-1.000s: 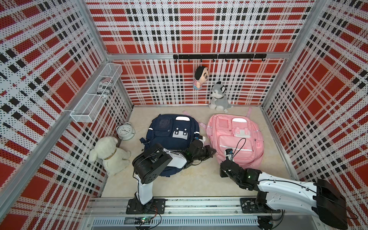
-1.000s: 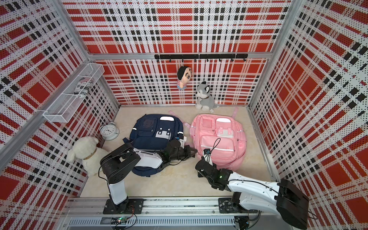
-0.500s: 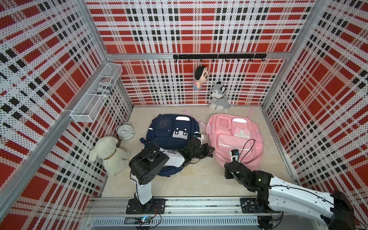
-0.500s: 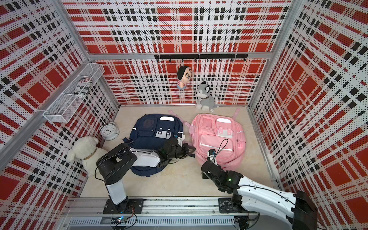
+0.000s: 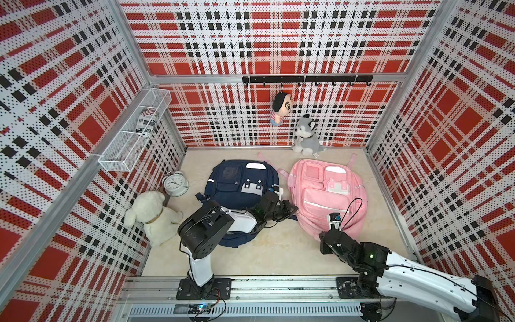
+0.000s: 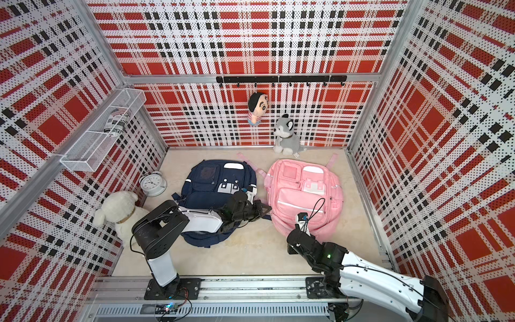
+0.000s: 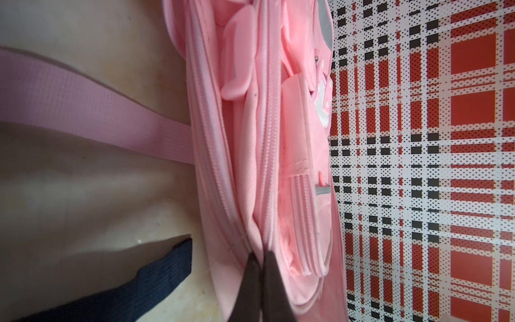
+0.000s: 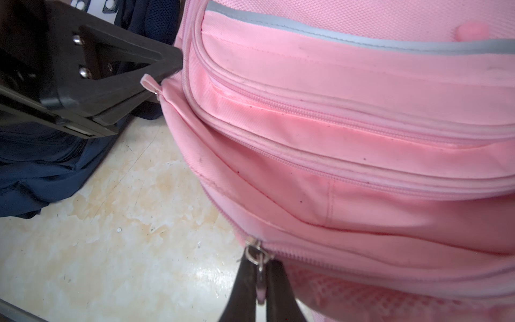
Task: Zip up the backpack
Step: Zip the zipper on the backpack.
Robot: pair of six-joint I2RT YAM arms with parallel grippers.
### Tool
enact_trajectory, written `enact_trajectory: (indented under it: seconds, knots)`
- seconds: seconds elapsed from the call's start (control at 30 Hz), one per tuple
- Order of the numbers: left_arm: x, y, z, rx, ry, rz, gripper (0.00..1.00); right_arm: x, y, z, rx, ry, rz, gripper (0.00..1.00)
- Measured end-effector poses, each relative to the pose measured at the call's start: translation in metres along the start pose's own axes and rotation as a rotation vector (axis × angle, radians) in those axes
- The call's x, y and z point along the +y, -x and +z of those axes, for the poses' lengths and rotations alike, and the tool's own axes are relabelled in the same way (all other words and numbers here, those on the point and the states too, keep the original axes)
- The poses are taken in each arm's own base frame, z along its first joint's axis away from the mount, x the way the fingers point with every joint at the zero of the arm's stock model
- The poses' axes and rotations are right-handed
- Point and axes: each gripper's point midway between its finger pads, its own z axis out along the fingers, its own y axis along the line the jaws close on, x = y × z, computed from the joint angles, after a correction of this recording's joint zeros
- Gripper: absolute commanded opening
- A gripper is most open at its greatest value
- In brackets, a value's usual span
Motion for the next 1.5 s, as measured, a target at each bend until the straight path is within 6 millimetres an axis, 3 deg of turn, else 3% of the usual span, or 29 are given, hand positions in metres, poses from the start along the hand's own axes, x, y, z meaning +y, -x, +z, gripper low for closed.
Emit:
enact_trajectory:
  seconds: [0.23, 0.33, 0.47, 0.6, 0.83, 1.13, 1.5]
  knots:
    - [0.009, 0.008, -0.002, -0.012, 0.033, -0.006, 0.03, -0.003, -0.012, 0.013, 0.025, -0.022, 0.0, 0.0]
    - [0.013, 0.011, -0.003, -0.026, 0.049, 0.0, 0.17, 0.001, -0.012, 0.018, 0.026, -0.022, -0.005, 0.0]
    - [0.016, 0.022, -0.006, -0.066, 0.066, 0.006, 0.44, 0.003, -0.012, 0.022, 0.024, -0.025, -0.009, 0.0]
    - [0.011, 0.026, -0.016, -0.093, 0.065, 0.022, 0.54, 0.005, -0.009, 0.023, 0.011, -0.019, -0.001, 0.0]
    - [0.0, 0.014, -0.025, -0.081, 0.084, 0.075, 0.63, 0.005, -0.009, 0.024, -0.006, -0.006, 0.014, 0.0]
    - [-0.023, -0.001, -0.051, -0.098, 0.12, 0.146, 0.64, 0.007, -0.009, 0.029, -0.009, -0.012, 0.011, 0.0]
    - [-0.012, -0.041, -0.043, -0.016, 0.139, 0.099, 0.64, 0.008, -0.006, 0.03, -0.027, -0.018, 0.006, 0.0]
